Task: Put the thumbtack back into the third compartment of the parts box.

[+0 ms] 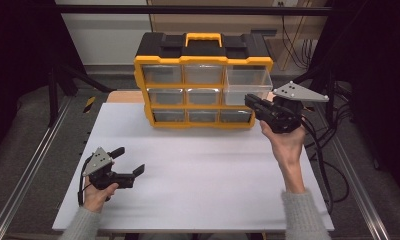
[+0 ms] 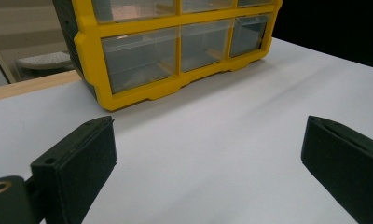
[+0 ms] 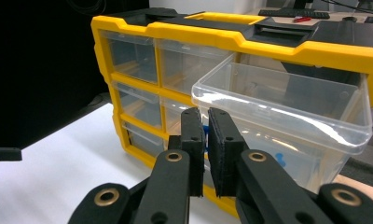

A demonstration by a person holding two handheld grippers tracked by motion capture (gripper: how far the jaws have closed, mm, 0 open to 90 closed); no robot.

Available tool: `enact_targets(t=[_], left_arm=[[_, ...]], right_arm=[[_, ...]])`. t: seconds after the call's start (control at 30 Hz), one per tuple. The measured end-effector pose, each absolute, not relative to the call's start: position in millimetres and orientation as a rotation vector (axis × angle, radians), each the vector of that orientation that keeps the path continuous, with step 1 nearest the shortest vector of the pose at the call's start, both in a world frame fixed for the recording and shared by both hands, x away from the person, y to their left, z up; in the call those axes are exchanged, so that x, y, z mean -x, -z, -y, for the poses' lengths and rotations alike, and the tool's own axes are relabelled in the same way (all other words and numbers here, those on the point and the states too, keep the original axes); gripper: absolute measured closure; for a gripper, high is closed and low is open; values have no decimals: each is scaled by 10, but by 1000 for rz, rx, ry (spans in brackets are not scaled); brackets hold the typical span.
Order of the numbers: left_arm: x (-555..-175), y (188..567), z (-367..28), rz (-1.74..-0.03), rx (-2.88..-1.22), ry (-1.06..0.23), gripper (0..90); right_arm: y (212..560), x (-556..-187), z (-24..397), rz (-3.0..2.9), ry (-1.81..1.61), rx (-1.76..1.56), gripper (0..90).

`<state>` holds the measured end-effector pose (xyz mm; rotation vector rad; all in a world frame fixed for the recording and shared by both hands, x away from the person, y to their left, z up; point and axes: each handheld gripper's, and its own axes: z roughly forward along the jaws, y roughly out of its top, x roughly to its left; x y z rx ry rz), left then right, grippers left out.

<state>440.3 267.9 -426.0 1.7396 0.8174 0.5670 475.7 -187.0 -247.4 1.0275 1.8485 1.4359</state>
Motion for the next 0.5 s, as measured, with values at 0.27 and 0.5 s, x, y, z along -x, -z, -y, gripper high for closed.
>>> enact_targets(t=[0.27,0.5], left_arm=[[-4404,4262,-2677,-818,-1742,-567,27],[-4405,4264,-2679,-819,-1742,-566,26]], right_arm=[[2438,-4819,1895,-1838,-1431,-1033,857],[2375,-4898,1896,-1823,-1415,-1046,857]])
